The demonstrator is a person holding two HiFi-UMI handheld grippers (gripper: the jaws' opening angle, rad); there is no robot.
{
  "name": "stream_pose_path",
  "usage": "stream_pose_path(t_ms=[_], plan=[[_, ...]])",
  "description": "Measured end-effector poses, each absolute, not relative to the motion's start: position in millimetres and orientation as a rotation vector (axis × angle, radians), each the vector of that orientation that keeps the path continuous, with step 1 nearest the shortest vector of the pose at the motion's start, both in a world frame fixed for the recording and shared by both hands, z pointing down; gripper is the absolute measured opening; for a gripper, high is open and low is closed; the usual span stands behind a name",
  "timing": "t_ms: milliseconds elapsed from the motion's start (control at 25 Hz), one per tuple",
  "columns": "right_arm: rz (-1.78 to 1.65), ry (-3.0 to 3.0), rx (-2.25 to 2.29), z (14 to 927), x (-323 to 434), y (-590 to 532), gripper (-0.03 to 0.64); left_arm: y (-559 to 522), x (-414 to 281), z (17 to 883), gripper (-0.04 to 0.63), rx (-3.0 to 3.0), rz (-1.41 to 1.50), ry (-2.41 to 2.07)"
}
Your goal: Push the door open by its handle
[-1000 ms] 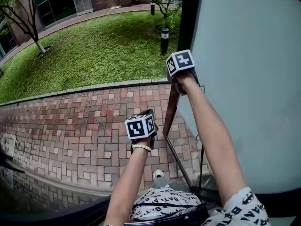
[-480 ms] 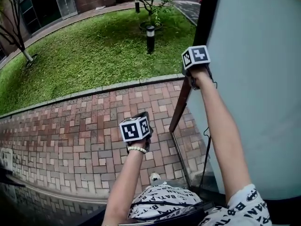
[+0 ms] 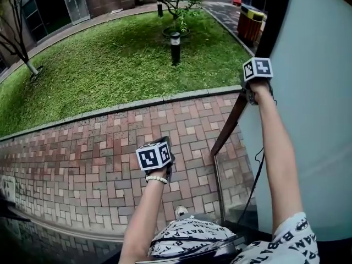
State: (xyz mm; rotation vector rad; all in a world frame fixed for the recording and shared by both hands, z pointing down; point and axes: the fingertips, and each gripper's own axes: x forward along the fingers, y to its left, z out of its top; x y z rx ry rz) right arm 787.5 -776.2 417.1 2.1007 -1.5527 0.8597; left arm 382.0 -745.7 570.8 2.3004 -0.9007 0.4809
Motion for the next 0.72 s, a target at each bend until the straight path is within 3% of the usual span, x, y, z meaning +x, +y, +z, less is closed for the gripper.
stream_pose_path(t_ms=[320,720], plan=[[0.881,-1.481,2.175,418,847,-752,0.002,-753,377,589,-0.012,2.274,0.507,-0.913],[0.892,-1.445,2.191,418,854,-748,0.002,-754,376,595,-0.012,2.27,0.523,-0.897]])
